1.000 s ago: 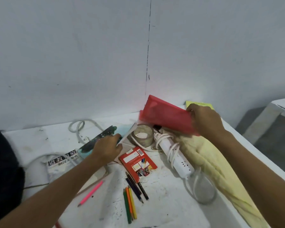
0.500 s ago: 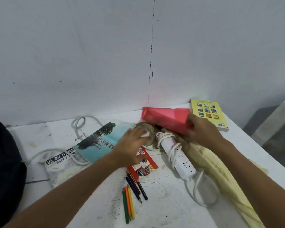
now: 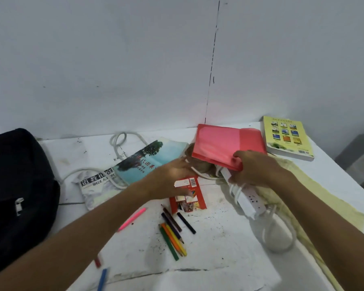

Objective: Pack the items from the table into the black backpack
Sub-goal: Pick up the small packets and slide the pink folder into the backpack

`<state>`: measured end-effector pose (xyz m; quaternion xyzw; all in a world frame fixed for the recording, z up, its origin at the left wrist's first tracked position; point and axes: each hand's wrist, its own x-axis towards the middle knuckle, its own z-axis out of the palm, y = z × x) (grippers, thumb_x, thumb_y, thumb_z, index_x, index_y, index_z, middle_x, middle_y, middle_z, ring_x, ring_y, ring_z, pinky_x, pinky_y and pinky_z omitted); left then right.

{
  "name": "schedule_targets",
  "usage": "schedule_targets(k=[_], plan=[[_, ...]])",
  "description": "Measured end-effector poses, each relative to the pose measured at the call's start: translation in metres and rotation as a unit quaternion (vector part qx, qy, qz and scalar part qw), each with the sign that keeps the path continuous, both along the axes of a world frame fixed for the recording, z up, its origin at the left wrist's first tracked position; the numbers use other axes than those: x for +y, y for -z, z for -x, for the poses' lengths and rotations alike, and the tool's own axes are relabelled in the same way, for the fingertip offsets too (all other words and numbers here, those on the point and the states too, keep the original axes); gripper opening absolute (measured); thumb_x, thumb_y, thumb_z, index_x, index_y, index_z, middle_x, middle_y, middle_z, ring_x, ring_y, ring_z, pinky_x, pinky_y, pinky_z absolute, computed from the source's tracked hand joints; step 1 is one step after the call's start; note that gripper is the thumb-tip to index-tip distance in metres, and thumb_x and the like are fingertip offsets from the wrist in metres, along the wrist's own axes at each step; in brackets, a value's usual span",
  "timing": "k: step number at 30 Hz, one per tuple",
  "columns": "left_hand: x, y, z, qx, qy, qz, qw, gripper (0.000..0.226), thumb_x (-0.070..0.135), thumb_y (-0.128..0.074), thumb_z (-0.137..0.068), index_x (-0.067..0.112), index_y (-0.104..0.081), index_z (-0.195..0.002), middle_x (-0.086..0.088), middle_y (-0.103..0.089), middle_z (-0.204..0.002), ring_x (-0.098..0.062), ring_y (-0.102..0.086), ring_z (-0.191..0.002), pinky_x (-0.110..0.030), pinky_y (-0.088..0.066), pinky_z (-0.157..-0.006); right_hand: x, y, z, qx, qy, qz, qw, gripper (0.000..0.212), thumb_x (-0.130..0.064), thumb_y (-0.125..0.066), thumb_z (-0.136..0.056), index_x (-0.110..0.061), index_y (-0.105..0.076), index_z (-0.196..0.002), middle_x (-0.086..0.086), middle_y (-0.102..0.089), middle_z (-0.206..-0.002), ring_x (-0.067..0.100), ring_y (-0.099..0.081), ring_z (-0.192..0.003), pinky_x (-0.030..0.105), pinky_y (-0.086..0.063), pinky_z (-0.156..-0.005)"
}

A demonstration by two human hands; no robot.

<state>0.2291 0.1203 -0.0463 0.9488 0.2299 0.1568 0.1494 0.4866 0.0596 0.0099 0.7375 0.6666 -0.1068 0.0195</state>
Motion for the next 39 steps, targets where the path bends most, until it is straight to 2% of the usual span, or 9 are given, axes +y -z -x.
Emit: schedule_targets(k=[3, 6, 9, 15, 22, 25, 30, 33, 39], plan=[[0.006, -0.019, 0.039, -0.035, -0.085, -0.026, 0.995, 0.032, 0.026, -0.070, -0.084, 0.011, -0.068, -0.112, -0.008, -0.062, -0.126, -0.020, -0.051, -0.122, -0.038, -0.045, -0.101, 0.001, -0.025, 0.026, 0.034, -0.062, 0.043, 0.997, 0.074, -0.045, -0.073, -0.075, -0.027, -0.039, -0.138, 0.004, -0.053, -0.126, 0.018, -0.051, -0.100, 0.029, -0.044, -0.081], [0.010, -0.036, 0.093, -0.067, -0.145, -0.046, 0.986, 0.029, 0.028, -0.065, -0.081, 0.010, -0.071, -0.103, -0.006, -0.067, -0.109, -0.017, -0.057, -0.106, -0.031, -0.049, -0.091, 0.007, -0.048, 0.068, 0.111, -0.090, -0.011, 0.990, 0.076, -0.045, -0.069, -0.080, -0.025, -0.034, -0.144, 0.006, -0.044, -0.142, 0.024, -0.050, -0.117, 0.039, -0.044, -0.095], [0.005, -0.048, 0.156, -0.075, -0.211, -0.076, 0.972, 0.036, 0.037, -0.059, -0.082, 0.008, -0.071, -0.100, -0.006, -0.069, -0.104, -0.017, -0.057, -0.102, -0.022, -0.042, -0.092, 0.018, -0.055, 0.122, 0.142, -0.123, -0.078, 0.979, 0.067, -0.048, -0.066, -0.082, -0.026, -0.041, -0.140, 0.002, -0.046, -0.142, 0.021, -0.050, -0.121, 0.039, -0.043, -0.097], [-0.037, -0.057, 0.275, -0.062, -0.328, -0.057, 0.941, 0.034, 0.039, -0.060, -0.081, 0.015, -0.070, -0.103, 0.004, -0.069, -0.106, -0.013, -0.060, -0.105, -0.030, -0.048, -0.093, 0.037, -0.048, 0.249, 0.144, -0.220, -0.075, 0.962, 0.060, -0.048, -0.063, -0.083, -0.028, -0.045, -0.136, -0.002, -0.047, -0.141, 0.019, -0.046, -0.126, 0.033, -0.039, -0.096], [-0.090, -0.050, 0.370, -0.101, -0.460, -0.028, 0.882, 0.006, 0.019, -0.071, -0.083, 0.016, -0.071, -0.088, 0.009, -0.067, -0.073, -0.004, -0.062, -0.067, -0.021, -0.051, -0.065, 0.036, -0.023, 0.392, 0.183, -0.321, -0.055, 0.928, 0.038, -0.031, -0.061, -0.088, -0.023, -0.056, -0.126, 0.000, -0.059, -0.125, 0.022, -0.055, -0.113, 0.036, -0.046, -0.093], [-0.098, -0.042, 0.384, -0.090, -0.476, 0.047, 0.874, 0.004, 0.017, -0.071, -0.084, 0.017, -0.071, -0.080, 0.010, -0.068, -0.065, -0.003, -0.063, -0.061, -0.020, -0.051, -0.061, 0.037, -0.001, 0.430, 0.183, -0.322, -0.059, 0.927, 0.030, -0.020, -0.057, -0.085, -0.021, -0.061, -0.115, 0.003, -0.063, -0.113, 0.026, -0.059, -0.105, 0.034, -0.049, -0.085], [-0.091, -0.025, 0.367, -0.110, -0.475, 0.145, 0.861, 0.013, 0.025, -0.070, -0.085, 0.015, -0.075, -0.092, 0.002, -0.073, -0.081, -0.002, -0.066, -0.071, -0.021, -0.054, -0.072, 0.048, 0.032, 0.457, 0.120, -0.303, -0.087, 0.942, 0.034, -0.014, -0.054, -0.083, -0.020, -0.064, -0.115, 0.005, -0.062, -0.116, 0.028, -0.055, -0.110, 0.036, -0.049, -0.084], [-0.079, -0.011, 0.342, -0.101, -0.508, 0.146, 0.843, 0.023, 0.032, -0.065, -0.087, 0.012, -0.074, -0.095, -0.002, -0.074, -0.089, -0.013, -0.067, -0.084, -0.032, -0.055, -0.082, 0.059, 0.041, 0.450, 0.189, -0.296, -0.065, 0.934, 0.022, -0.008, -0.059, -0.080, -0.014, -0.069, -0.099, 0.004, -0.068, -0.099, 0.025, -0.060, -0.096, 0.036, -0.051, -0.080], [-0.064, 0.003, 0.317, -0.113, -0.593, 0.099, 0.792, 0.031, 0.050, -0.067, -0.080, 0.020, -0.071, -0.087, 0.003, -0.069, -0.079, -0.018, -0.066, -0.078, -0.036, -0.055, -0.074, 0.062, 0.047, 0.438, 0.290, -0.304, -0.066, 0.905, 0.020, -0.001, -0.055, -0.084, -0.011, -0.071, -0.079, 0.001, -0.069, -0.079, 0.015, -0.061, -0.074, 0.025, -0.048, -0.069]])
